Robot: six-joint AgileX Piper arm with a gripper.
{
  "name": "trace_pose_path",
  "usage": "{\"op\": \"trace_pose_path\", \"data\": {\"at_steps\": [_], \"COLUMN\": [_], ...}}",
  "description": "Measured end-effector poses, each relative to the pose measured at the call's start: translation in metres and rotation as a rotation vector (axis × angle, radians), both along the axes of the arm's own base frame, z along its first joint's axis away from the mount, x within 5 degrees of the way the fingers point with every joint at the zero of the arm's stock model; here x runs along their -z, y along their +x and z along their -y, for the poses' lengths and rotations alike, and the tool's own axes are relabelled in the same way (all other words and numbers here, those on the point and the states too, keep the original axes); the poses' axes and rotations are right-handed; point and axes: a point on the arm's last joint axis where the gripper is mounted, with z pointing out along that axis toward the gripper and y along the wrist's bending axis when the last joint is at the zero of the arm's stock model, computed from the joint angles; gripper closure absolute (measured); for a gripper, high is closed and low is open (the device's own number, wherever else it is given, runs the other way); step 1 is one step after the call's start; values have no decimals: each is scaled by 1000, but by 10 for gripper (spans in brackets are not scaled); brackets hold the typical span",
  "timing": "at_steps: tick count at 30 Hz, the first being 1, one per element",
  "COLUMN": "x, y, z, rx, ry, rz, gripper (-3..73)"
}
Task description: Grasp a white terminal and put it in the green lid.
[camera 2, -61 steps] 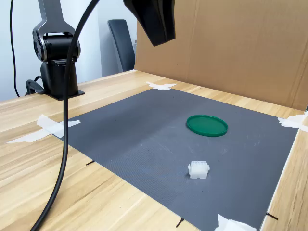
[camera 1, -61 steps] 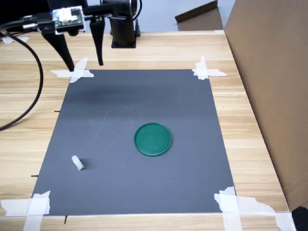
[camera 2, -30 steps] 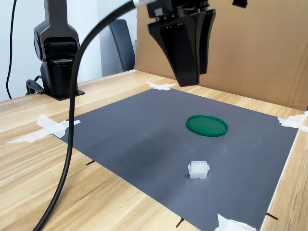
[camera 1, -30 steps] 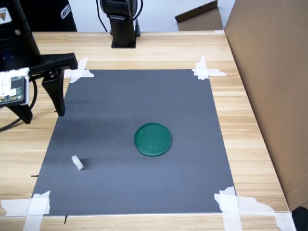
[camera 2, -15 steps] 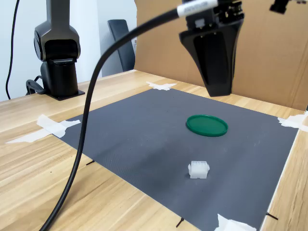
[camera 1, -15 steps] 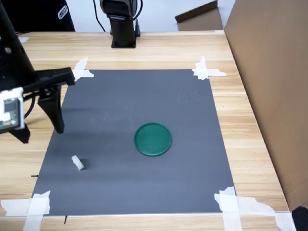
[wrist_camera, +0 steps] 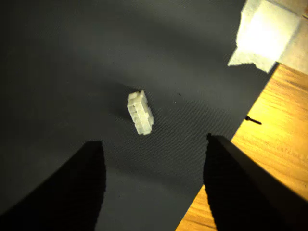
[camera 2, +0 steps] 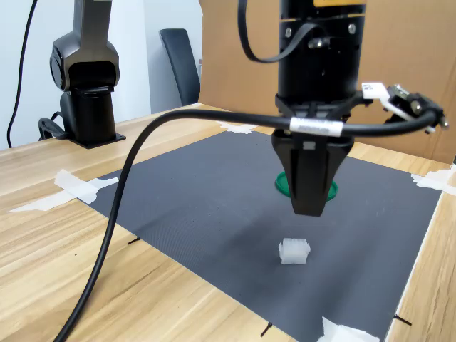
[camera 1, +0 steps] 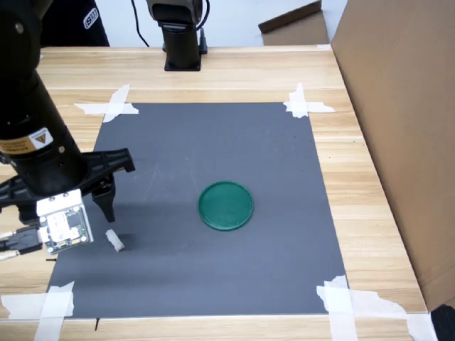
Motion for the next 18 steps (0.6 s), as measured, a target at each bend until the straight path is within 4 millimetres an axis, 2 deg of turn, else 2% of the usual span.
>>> {"op": "trace_pose_path", "data": {"at_steps": [10, 13, 15, 18], "x": [13, 26, 42, 46], "y": [4, 4, 3, 3], "z": [-11, -11, -11, -11], "rx": [-102, -117, -134, -138], "ry": [6, -9, -32, -31], "rz": [-28, -67, -115, -125], "gripper": [202, 203, 203, 203]}}
